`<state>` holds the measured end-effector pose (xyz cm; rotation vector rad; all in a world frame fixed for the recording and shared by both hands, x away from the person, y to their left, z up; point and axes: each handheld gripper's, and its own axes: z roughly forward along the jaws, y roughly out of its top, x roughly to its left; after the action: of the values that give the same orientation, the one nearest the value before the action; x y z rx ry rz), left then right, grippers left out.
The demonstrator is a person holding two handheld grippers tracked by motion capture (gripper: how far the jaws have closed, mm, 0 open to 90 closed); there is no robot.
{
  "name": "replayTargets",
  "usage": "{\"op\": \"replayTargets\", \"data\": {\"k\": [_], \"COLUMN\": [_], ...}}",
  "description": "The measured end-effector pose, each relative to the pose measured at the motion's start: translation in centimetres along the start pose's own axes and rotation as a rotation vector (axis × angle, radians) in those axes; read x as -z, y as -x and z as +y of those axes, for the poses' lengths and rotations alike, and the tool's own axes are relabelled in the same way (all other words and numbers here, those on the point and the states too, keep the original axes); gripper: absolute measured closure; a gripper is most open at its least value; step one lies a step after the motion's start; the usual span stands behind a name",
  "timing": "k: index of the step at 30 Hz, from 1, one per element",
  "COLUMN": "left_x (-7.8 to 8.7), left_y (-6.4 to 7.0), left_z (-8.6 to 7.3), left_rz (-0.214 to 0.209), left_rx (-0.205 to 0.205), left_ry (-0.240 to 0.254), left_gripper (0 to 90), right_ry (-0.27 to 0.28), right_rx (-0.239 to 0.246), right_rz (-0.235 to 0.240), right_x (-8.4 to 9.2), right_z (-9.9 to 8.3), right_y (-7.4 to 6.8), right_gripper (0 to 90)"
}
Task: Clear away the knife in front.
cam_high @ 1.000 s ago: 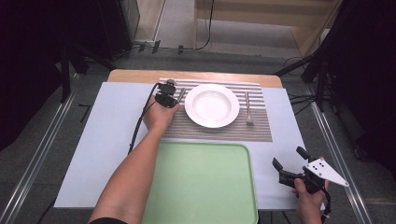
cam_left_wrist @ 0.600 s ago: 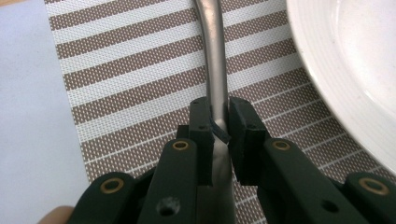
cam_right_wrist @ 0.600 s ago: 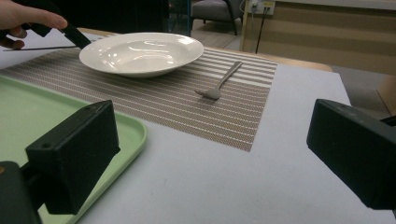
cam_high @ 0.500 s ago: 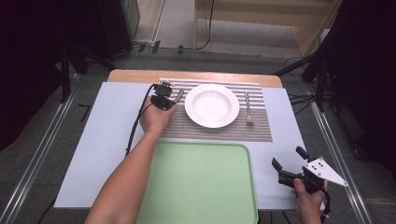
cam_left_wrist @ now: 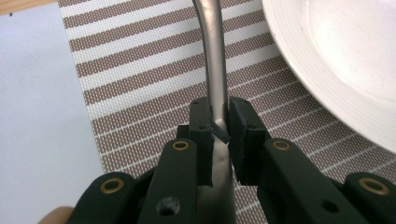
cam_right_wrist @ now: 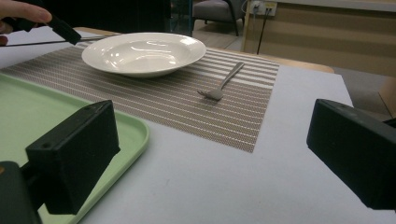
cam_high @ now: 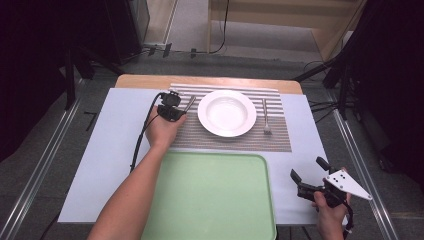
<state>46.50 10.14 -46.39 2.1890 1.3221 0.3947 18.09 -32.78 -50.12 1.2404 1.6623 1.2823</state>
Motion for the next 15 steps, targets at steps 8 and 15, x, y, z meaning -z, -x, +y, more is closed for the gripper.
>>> {"op": "replayTargets", "data": {"k": [8,15], "left_x": [1.2,2.5], "left_y": [0.2,0.5], "left_z": [-1.4,-2.4], "left_rz": [-0.02,-0.024], "left_rx": [0.003,-0.009], "left_ry": [0.032,0.044], "left_gripper": [79.7,79.6], "right_ry": [-0.005,-0.008], "right_rx": [0.004,0.005], "right_rz": [-0.001,-0.002], "right_x": [0.0,-0.1], "right_z": [0.0,-0.1], "right_y": [-0.1,-0.1], "right_gripper": [1.0,1.0]}}
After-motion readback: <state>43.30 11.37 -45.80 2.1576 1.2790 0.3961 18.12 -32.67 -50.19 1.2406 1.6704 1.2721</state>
